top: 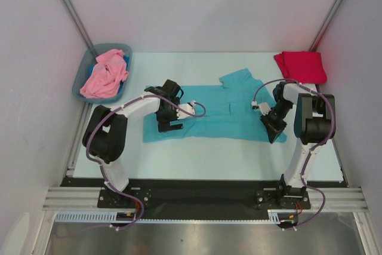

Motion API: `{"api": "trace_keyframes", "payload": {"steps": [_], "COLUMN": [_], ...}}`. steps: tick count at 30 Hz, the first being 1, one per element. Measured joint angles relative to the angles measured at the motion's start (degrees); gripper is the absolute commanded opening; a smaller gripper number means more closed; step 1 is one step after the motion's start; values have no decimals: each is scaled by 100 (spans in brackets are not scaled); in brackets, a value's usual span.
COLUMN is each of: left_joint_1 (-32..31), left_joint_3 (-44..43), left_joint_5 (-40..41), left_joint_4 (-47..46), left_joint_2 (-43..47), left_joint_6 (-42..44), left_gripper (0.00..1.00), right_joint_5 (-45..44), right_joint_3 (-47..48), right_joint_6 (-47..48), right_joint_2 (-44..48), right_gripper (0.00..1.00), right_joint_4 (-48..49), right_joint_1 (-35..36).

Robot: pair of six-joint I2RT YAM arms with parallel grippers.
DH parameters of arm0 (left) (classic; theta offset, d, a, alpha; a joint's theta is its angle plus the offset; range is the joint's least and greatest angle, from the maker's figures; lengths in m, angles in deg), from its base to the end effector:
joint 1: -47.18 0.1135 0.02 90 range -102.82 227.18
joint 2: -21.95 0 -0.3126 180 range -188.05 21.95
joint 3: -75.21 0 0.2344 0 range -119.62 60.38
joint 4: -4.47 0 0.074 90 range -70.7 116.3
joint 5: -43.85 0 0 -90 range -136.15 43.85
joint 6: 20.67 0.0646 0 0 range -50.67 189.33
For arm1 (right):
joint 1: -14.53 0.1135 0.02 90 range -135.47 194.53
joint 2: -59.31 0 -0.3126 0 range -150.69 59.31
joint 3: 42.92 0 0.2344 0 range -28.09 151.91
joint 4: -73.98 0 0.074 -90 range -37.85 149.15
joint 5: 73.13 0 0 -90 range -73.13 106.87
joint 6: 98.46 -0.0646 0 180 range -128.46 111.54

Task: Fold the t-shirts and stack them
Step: Fold the tshirt

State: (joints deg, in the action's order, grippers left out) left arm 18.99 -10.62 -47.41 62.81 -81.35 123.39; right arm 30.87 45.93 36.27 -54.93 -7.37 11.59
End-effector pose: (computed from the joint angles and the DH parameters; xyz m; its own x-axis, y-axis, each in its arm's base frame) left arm 0.3074 -0.1663 0.2130 -0.1153 0.9802 -0.1611 0.9718 0.1449 0.1860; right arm 0.3211 -0.0008 0.1671 -0.7634 -0.6446 0.0416 -0.5883 0.7204 0.3673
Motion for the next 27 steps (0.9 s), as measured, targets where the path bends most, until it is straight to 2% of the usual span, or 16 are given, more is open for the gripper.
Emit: {"api": "trace_keyframes", "payload": {"steps": [9, 18, 23, 27], "left_joint_1": [105, 140, 149, 151], "left_joint_3": [273, 280, 203, 101], "left_joint_5": [63, 83, 83, 90], "left_joint_4": [-52, -76, -74, -125], "left_joint_2": [299, 317, 313, 313], "left_joint_6": [42, 50, 57, 92], "left_gripper": [100, 100, 100, 100], "right_joint_5": [-76, 201, 232, -2], "right_joint_3": [-186, 496, 564, 162], "right_joint_6": [-122, -221, -487, -695], "right_joint_2": [57, 400, 719, 719], "right_gripper": [0, 0, 0, 0], "right_joint_4": [-79, 52, 378, 951], "right_joint_1": [-168, 264, 516, 492]}}
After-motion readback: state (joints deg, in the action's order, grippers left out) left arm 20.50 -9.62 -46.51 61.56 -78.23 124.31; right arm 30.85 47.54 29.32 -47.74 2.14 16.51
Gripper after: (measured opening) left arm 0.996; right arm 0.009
